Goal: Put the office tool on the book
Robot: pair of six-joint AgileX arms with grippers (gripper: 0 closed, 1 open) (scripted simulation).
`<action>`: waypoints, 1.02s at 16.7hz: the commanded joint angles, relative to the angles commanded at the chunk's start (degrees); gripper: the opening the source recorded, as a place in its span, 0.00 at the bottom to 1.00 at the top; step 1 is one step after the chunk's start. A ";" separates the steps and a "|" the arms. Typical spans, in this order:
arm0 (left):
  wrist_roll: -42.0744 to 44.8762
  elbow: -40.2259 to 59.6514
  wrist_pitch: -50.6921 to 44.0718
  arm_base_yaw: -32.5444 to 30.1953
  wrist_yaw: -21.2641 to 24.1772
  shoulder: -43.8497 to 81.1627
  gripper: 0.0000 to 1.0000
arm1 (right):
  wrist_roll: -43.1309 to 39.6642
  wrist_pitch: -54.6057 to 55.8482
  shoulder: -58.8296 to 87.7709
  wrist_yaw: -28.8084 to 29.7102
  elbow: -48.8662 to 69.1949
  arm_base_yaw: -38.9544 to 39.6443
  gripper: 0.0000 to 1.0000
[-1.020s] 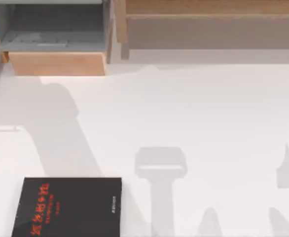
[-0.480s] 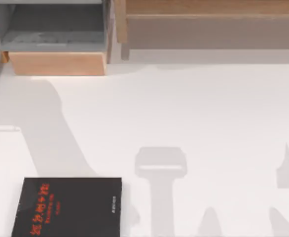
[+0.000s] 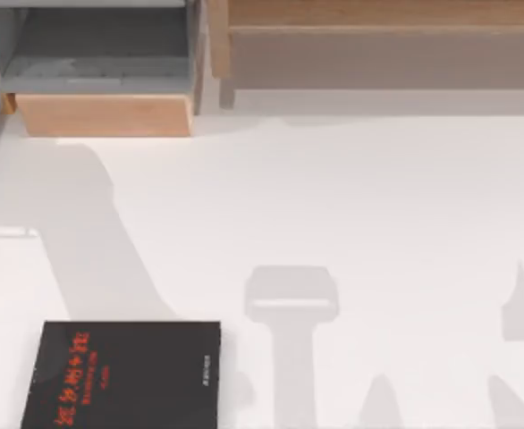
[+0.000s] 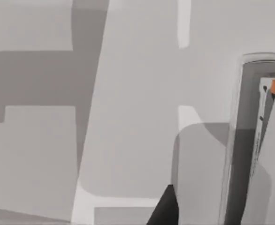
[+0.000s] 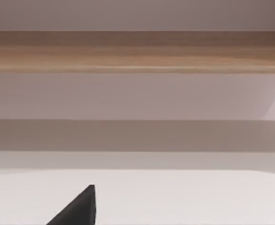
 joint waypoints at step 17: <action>-3.03 -1.00 0.43 0.53 -0.22 -3.22 0.00 | 0.00 0.00 0.00 0.00 0.00 0.00 1.00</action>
